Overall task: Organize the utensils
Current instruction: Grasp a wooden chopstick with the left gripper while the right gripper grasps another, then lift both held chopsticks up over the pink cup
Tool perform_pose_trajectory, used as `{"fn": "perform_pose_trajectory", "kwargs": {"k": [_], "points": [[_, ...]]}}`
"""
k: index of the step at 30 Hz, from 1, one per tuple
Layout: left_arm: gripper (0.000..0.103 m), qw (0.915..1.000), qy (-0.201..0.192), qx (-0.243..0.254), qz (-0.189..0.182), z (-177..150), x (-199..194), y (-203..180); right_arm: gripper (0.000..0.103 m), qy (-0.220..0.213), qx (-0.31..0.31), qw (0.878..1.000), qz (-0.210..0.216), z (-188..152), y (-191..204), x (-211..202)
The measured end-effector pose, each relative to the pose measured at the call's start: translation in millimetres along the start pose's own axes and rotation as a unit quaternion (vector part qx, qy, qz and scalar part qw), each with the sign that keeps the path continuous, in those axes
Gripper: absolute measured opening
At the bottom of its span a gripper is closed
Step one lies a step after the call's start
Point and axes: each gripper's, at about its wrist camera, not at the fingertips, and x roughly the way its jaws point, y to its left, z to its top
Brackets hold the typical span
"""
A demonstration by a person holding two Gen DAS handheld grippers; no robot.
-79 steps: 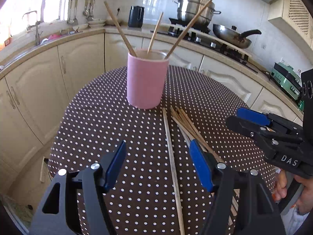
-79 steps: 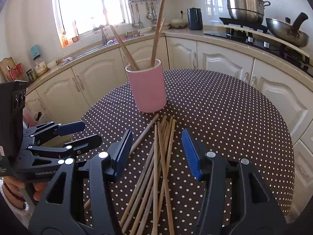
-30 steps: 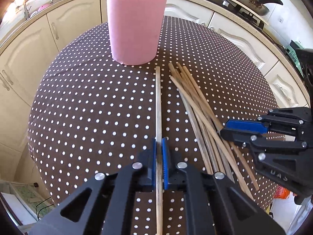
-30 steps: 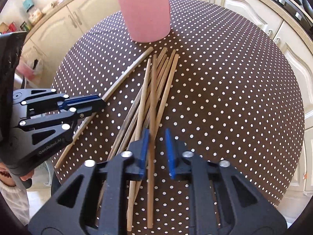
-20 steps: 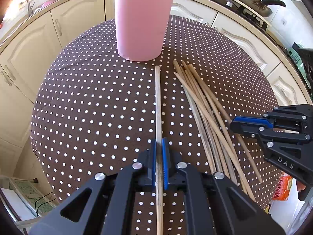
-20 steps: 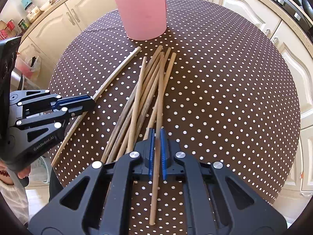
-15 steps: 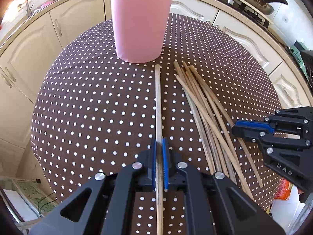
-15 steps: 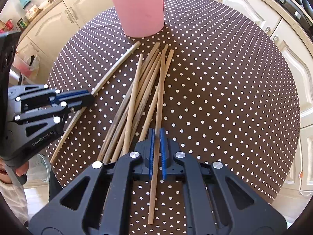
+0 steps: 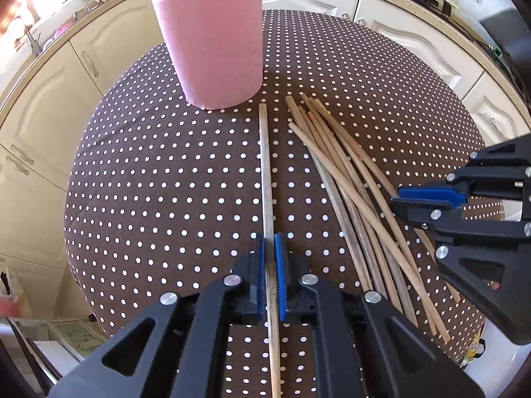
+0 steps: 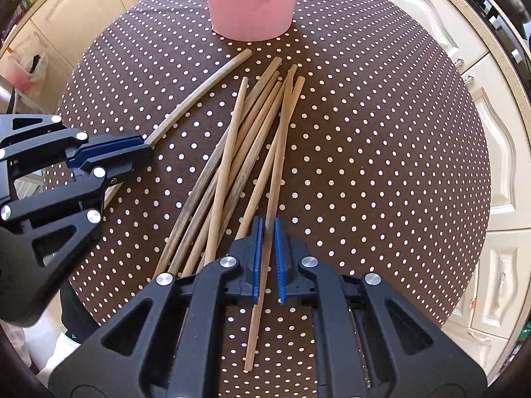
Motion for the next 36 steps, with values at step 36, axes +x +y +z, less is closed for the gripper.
{"fn": "perform_pose_trajectory", "kwargs": {"k": [36], "points": [[0.006,0.9528,-0.292,-0.031,-0.077,-49,-129,25,0.006,-0.305,0.078,0.935,0.164,-48,-28,-105]]}}
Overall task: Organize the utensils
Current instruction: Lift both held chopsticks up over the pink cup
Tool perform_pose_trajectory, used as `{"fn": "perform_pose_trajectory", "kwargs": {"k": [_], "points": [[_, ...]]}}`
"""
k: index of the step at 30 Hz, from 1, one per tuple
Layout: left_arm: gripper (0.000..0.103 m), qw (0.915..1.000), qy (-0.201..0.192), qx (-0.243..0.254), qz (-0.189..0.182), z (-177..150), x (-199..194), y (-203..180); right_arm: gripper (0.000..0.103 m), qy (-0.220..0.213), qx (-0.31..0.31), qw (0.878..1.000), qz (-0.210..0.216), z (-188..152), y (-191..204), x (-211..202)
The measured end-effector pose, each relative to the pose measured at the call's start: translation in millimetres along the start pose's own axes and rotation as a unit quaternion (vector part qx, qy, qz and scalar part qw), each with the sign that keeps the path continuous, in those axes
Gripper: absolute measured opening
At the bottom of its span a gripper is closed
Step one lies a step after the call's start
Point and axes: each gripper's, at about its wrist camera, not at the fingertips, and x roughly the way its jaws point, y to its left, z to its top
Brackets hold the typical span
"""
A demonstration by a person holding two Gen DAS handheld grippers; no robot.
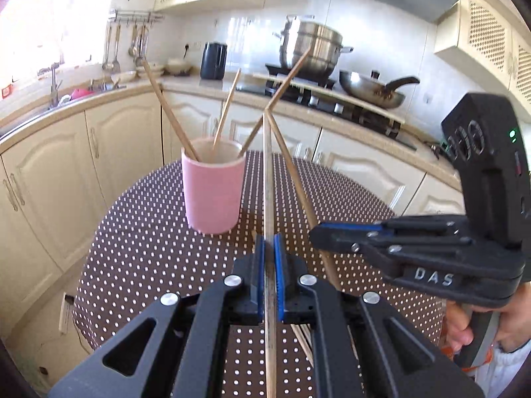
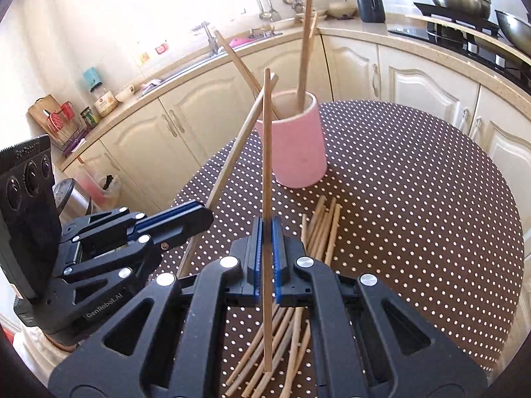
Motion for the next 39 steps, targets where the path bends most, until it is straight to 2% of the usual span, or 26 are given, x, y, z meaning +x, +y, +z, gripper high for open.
{"fn": "perform_pose_trajectory", "kwargs": {"k": [14,22,33,39], "points": [[0.006,0.9988,-0.048,-0.007,0.006,14,-15,2,0.006,-0.032,0.003,0.999,0.004,9,1,-9],[0.006,0.9958,-0.090,-0.018,0.007,23,-29,7,0.006,-0.059,0.005,0.998,0.013,16,6,-17],[0.006,0.9843,-0.173,-0.029,0.014,50,-42,22,0.006,-0.117,0.005,0.992,0.046,41,10,-23],[0.006,0.9758,-0.213,-0.046,0.014,71,-35,37,0.006,-0.152,0.016,0.987,0.057,66,2,-19]]}}
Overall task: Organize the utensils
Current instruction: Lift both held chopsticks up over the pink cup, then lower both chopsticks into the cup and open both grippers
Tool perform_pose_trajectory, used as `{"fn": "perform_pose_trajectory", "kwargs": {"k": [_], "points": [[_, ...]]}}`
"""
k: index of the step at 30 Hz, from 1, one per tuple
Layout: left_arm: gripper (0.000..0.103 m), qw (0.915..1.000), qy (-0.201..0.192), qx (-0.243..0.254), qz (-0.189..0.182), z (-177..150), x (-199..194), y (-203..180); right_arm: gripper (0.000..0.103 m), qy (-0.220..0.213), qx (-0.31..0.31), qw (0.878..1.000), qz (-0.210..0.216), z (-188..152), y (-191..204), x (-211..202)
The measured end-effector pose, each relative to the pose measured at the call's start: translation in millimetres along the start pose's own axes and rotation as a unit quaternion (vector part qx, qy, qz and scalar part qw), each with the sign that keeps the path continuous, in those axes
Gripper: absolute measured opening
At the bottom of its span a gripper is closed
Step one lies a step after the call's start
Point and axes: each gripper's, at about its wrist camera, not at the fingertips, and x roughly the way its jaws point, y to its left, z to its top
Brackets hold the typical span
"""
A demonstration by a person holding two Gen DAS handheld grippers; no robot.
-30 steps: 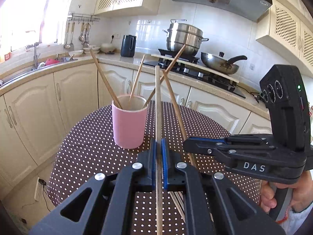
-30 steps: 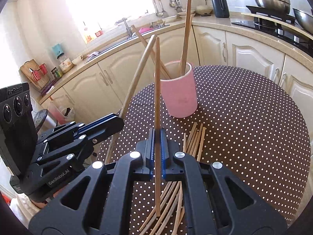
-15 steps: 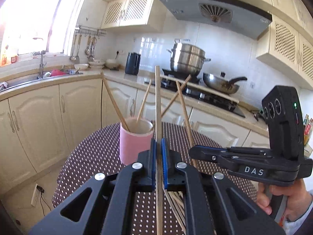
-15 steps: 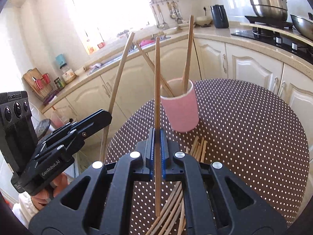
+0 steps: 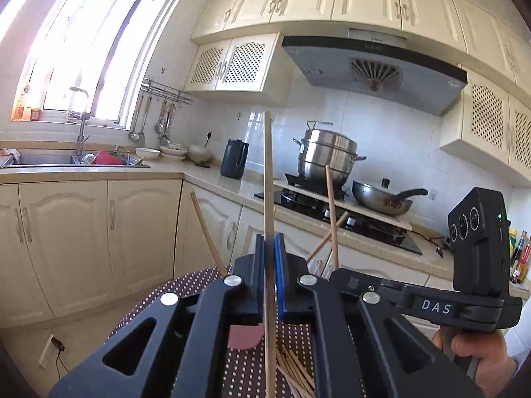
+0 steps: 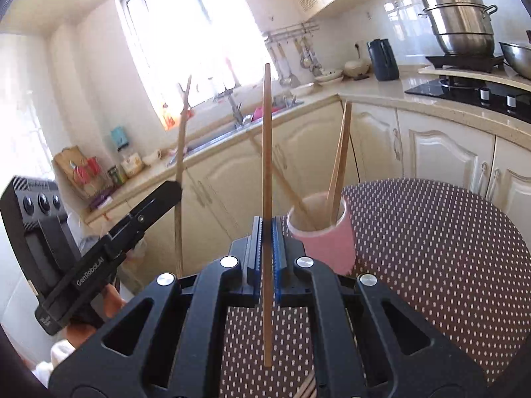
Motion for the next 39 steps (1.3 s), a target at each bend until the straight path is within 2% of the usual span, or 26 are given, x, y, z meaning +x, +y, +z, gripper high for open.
{"fn": "perform_pose_trajectory", "kwargs": {"k": [7,13,18,24,33,35,39], "points": [[0.006,0.9989,-0.039,-0.025,0.000,13,27,13,0.006,-0.055,-0.007,0.998,0.008,26,-3,10],[0.006,0.9950,-0.093,-0.034,0.005,19,57,13,0.006,-0.113,-0.034,0.993,-0.020,41,-8,26],[0.006,0.9926,-0.115,-0.031,0.025,19,94,12,0.006,-0.153,-0.064,0.985,-0.040,37,-15,46],[0.006,0.9931,-0.106,-0.043,0.027,9,132,21,0.006,-0.158,-0.082,0.983,-0.046,30,-24,70],[0.006,0.9921,-0.109,-0.040,0.046,-12,143,29,0.006,-0.144,-0.099,0.983,-0.051,14,-31,82],[0.006,0.9932,-0.099,-0.048,0.039,-15,144,31,0.006,-0.138,-0.099,0.984,-0.054,9,-32,81],[0.006,0.9962,-0.074,-0.021,0.042,-27,144,25,0.006,-0.125,-0.101,0.985,-0.061,0,-34,80]]}}
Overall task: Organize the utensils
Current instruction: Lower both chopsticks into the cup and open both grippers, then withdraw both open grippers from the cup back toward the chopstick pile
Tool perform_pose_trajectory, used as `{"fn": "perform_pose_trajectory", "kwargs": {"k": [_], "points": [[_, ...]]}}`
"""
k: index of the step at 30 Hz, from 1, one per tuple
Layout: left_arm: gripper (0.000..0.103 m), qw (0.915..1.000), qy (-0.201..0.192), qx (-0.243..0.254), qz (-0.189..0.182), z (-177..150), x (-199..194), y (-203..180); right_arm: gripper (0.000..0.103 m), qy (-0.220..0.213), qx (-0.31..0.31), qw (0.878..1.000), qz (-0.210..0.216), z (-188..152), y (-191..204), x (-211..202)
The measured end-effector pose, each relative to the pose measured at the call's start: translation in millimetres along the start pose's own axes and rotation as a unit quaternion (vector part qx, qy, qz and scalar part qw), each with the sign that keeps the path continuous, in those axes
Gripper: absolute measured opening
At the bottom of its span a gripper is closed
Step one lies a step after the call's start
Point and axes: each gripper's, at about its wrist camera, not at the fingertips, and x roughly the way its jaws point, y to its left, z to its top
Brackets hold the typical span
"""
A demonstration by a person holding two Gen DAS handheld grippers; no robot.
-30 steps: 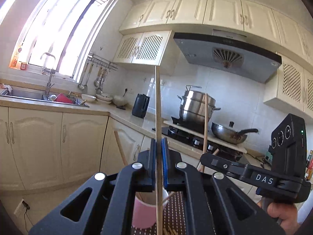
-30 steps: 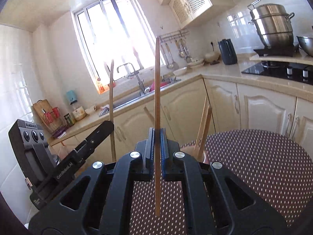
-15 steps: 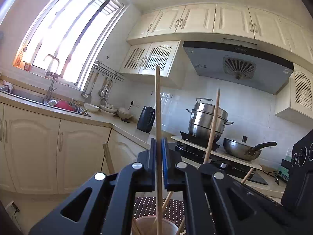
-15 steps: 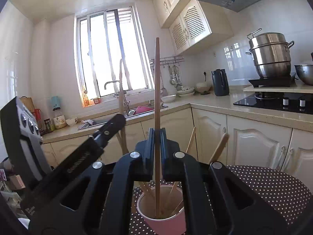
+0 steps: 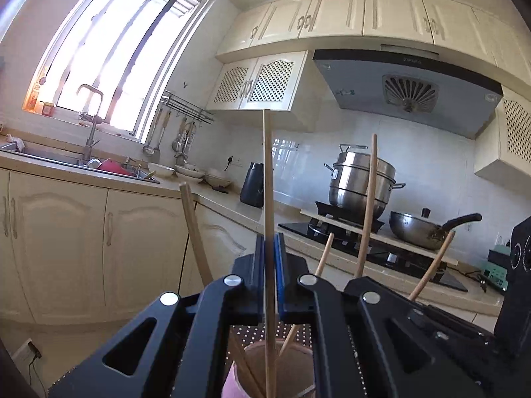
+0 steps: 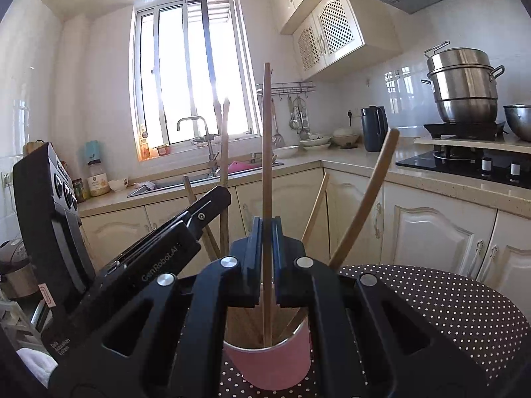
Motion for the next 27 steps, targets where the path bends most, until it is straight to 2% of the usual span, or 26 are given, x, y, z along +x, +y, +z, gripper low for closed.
{"fn": "perform_pose_trajectory", "kwargs": {"k": [9,10,12,15,16,18,22,23,27], "points": [[0.008,0.9986,0.047,0.022,-0.005,-13,-27,3,0.007,0.028,-0.003,1.000,-0.012,-15,5,-14],[0.019,0.9983,0.054,0.022,-0.007,-14,-29,4,0.007,0.033,-0.006,0.999,-0.012,-15,7,-15],[0.033,0.9976,0.065,0.022,-0.009,-16,-35,5,0.007,0.038,-0.015,0.999,-0.020,-16,12,-19],[0.034,0.9968,0.075,0.025,-0.008,-16,-46,6,0.009,0.044,-0.020,0.998,-0.029,-18,17,-27],[0.040,0.9964,0.081,0.024,-0.010,-15,-50,6,0.010,0.045,-0.020,0.998,-0.032,-17,18,-29],[0.048,0.9958,0.087,0.029,-0.008,-13,-59,5,0.023,0.046,-0.017,0.998,-0.040,-16,20,-34],[0.054,0.9945,0.101,0.029,0.000,-8,-74,7,0.042,0.044,-0.019,0.997,-0.056,-13,26,-46],[0.055,0.9939,0.108,0.024,0.000,-7,-77,9,0.045,0.044,-0.017,0.997,-0.059,-13,28,-50],[0.057,0.9925,0.120,0.020,-0.001,-4,-96,13,0.045,0.046,-0.019,0.996,-0.068,-9,36,-64]]}}
